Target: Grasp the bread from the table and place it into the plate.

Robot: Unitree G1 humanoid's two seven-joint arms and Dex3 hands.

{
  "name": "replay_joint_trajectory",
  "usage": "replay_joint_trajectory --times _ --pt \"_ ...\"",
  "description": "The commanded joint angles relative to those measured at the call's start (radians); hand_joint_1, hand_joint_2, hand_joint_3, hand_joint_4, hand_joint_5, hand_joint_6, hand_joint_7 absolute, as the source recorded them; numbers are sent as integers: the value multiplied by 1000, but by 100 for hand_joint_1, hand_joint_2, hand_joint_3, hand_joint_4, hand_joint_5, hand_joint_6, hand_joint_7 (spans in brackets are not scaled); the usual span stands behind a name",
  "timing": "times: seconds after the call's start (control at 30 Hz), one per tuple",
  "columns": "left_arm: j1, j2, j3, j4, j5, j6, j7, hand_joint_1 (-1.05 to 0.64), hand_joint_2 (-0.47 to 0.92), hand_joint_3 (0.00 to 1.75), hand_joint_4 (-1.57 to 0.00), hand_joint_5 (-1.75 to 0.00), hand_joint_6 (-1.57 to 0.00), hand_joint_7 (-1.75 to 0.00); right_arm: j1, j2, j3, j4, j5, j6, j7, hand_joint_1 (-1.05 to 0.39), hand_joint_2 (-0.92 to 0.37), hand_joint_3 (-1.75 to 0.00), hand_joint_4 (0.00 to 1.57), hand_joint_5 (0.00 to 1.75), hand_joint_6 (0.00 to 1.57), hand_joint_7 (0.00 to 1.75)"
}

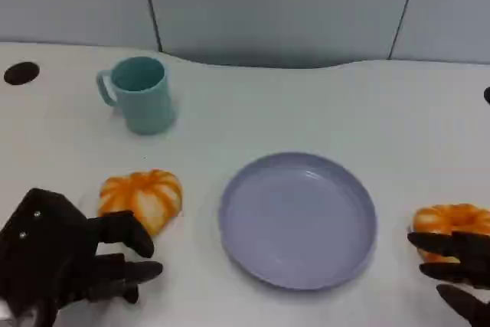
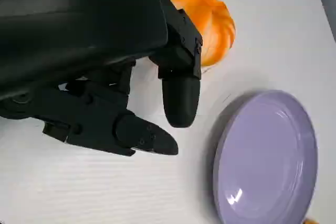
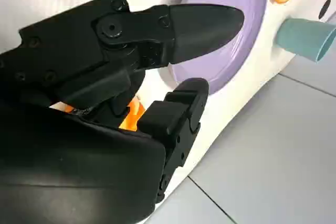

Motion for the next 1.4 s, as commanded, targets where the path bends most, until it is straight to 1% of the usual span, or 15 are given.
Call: replay_joint_trajectory --times 0.03,0.37,0.53,0.6,0.7,0.8,0.87,0.93,1.07,1.1,1.13,1.17,1.2,1.3,1.4 --pt "1 1 20 -13 -17 33 9 -28 89 0 -59 -175 -49 -175 6 -12 -7 -12 15 5 1 -40 -92 -38 90 5 77 0" --pt "8 6 23 13 -9 -63 -5 -25 92 2 -62 -175 -47 -175 2 -14 -4 2 5 -15 -8 -40 -92 -39 90 5 76 0" --pt "41 -2 26 35 27 -294 28 -27 92 5 -66 -175 -48 -175 11 -8 1 -25 2 15 -11 -40 -92 -39 90 6 77 0" --pt "44 0 23 51 86 -458 83 -28 92 6 -68 -175 -48 -175 12 -9 4 -33 -7 23 -14 -40 -92 -39 90 6 76 0" --pt "18 39 -1 90 235 -679 184 -28 92 9 -69 -175 -43 -175 8 -7 6 -25 -7 16 -15 -41 -92 -39 90 7 76 0" --pt "-13 86 -24 99 445 -786 340 -34 91 10 -64 -175 -39 -175 8 2 11 -31 -2 29 -16 -41 -92 -39 90 7 76 0" --pt "-29 126 -44 63 606 -781 427 -39 91 9 -61 -175 -35 -175 6 5 14 -29 -7 22 -21 -41 -92 -39 89 7 76 0" --pt "-46 165 -66 11 721 -727 437 -43 92 8 -47 -168 -40 -143 3 6 17 -25 -17 14 -27 -41 -92 -39 89 7 76 0" --pt "-83 213 -98 -38 827 -678 420 -48 91 1 -43 -124 -63 -58 -1 8 23 -20 -22 3 -32 -41 -92 -39 90 8 76 0" --pt "-99 227 -110 -40 850 -675 417 -52 91 0 -39 -94 -62 -31 -1 10 24 -20 -20 1 -32 -40 -92 -40 90 8 76 0" --pt "-108 236 -119 -40 864 -672 417 -55 90 0 -37 -75 -60 -17 -1 12 25 -21 -18 -1 -33 -40 -92 -40 90 8 76 0" --pt "-126 245 -132 -33 880 -674 418 -56 90 0 -37 -64 -60 -10 1 12 26 -25 -21 1 -35 -40 -92 -40 90 8 76 0" --pt "-137 250 -140 -27 889 -675 420 -63 90 0 -28 -51 -49 -4 3 13 27 -28 -23 2 -37 -40 -92 -40 89 8 76 0" --pt "-173 260 -170 -15 896 -658 384 -76 92 2 -13 -36 -30 0 3 12 28 -26 -32 -8 -45 -40 -92 -40 88 8 76 0" --pt "-213 261 -212 -10 910 -608 297 -79 92 3 -4 -30 -18 0 2 11 30 -28 -26 -2 -43 -40 -92 -40 88 9 76 0"
